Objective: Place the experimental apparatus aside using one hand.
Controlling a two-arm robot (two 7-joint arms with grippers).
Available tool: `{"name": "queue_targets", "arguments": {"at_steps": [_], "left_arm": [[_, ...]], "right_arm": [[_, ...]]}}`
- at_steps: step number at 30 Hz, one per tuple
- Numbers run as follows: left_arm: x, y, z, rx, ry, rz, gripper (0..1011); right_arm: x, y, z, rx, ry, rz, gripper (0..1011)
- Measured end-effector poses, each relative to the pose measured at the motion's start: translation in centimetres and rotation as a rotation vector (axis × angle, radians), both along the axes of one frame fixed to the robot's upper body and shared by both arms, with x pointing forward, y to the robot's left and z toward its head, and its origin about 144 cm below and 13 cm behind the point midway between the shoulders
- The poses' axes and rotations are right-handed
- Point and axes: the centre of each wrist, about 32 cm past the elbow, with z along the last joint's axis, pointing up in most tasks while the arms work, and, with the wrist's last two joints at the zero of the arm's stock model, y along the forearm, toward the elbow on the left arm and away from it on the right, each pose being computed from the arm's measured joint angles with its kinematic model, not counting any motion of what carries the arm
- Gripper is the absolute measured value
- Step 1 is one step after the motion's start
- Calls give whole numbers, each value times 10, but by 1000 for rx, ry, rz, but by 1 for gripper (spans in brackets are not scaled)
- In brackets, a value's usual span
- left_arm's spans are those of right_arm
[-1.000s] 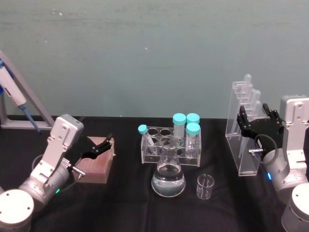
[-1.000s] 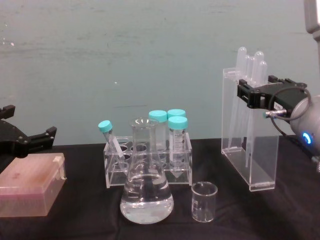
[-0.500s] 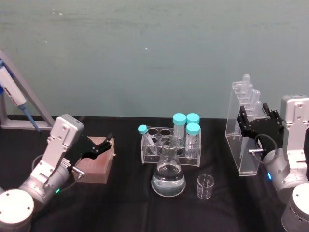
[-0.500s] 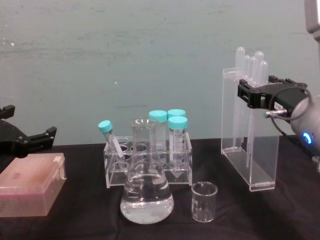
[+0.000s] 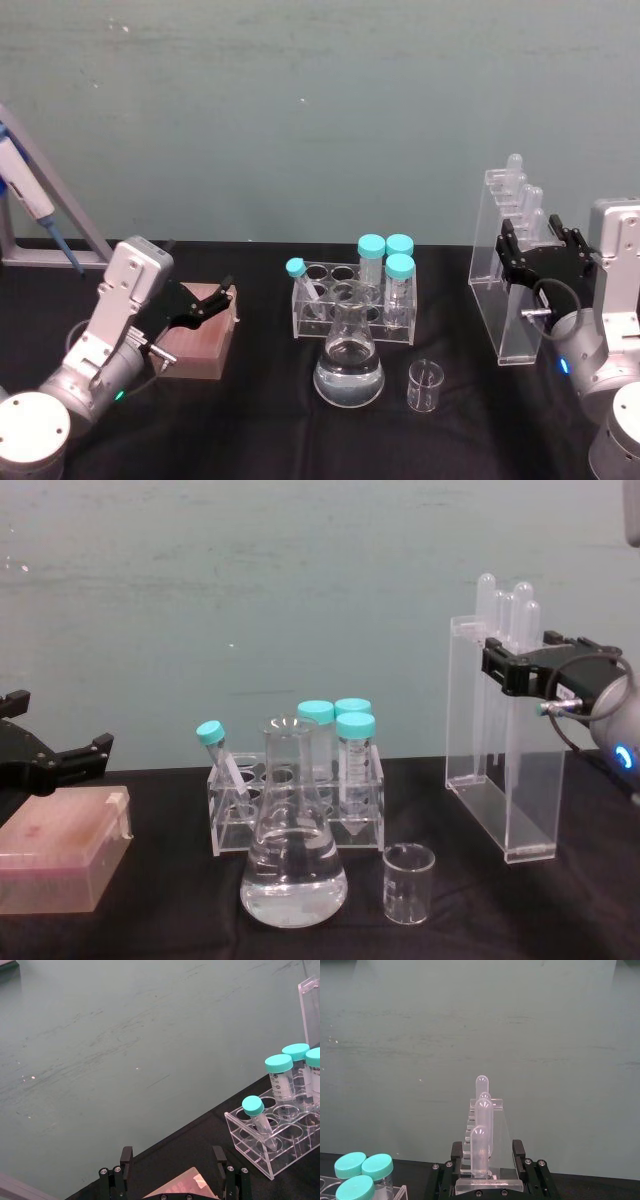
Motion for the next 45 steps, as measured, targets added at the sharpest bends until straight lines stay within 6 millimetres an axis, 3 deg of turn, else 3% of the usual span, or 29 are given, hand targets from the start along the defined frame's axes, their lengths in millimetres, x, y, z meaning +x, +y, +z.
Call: {"name": "queue_targets", "arguments": {"at_steps": [45], "left_arm": [[0, 0, 0, 0, 0, 0, 1000]], "right_arm": [[2, -18, 1, -8, -61, -14, 611]]}}
